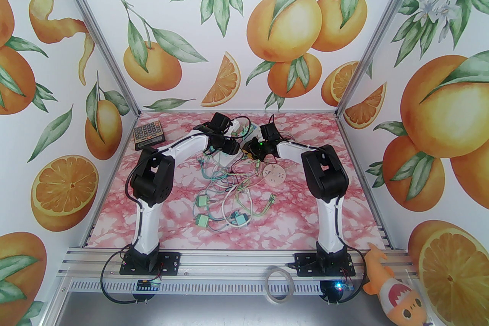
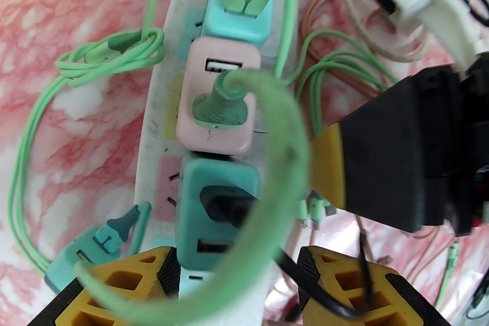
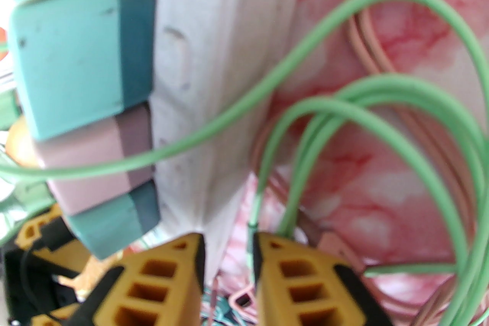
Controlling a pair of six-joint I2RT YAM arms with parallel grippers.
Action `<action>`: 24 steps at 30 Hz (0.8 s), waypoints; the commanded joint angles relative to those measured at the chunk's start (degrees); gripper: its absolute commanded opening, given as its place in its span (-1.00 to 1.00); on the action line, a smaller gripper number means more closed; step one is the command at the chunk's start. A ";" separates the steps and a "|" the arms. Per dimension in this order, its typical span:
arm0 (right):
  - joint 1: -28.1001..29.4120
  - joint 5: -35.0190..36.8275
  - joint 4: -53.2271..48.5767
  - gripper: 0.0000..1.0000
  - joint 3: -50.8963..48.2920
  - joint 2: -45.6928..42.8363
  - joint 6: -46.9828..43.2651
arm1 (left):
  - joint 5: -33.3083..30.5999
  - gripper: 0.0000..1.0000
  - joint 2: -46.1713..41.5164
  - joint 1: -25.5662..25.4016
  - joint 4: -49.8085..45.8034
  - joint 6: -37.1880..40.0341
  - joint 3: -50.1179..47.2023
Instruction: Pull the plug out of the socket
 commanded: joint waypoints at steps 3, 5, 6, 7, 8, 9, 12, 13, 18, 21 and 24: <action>-0.82 -1.53 0.97 -0.41 2.97 1.19 0.31 | -0.64 0.06 2.91 -0.25 0.22 2.65 4.14; -0.82 -1.87 0.88 -0.40 3.87 2.15 0.52 | -0.45 -0.05 3.16 -0.27 0.43 2.55 4.23; -0.82 -1.98 0.95 -0.40 4.22 2.73 0.67 | -0.33 -0.10 3.29 -0.23 0.54 2.52 4.22; -0.77 -2.14 1.05 -0.39 4.52 3.17 0.84 | -0.11 -0.14 3.33 -0.18 0.57 2.45 4.19; -0.82 -2.23 1.00 -0.38 5.15 3.89 0.89 | -0.01 -0.22 3.38 -0.27 0.57 2.40 4.12; -0.82 -2.53 0.31 -0.36 6.15 4.73 0.74 | 0.04 -0.25 3.33 -0.27 0.57 2.24 4.12; -0.74 -2.50 -3.48 -0.36 9.11 7.57 -0.28 | 0.34 -0.42 3.27 -0.27 0.38 2.12 4.19; -0.74 -2.12 -3.51 -0.36 8.97 7.80 -0.17 | 0.39 -0.42 3.13 -0.27 0.31 1.94 4.19; -0.74 -0.67 -5.13 -0.37 8.07 8.41 -0.48 | 1.15 -0.46 2.62 -0.36 0.00 1.33 4.26; -0.74 0.81 -8.49 -0.39 8.53 9.06 -2.14 | 1.88 -0.47 2.07 -0.36 -0.39 0.54 4.35; -0.74 1.86 -11.30 -0.40 8.69 9.34 -3.29 | 3.50 -0.47 1.82 -0.11 -1.16 -1.04 4.84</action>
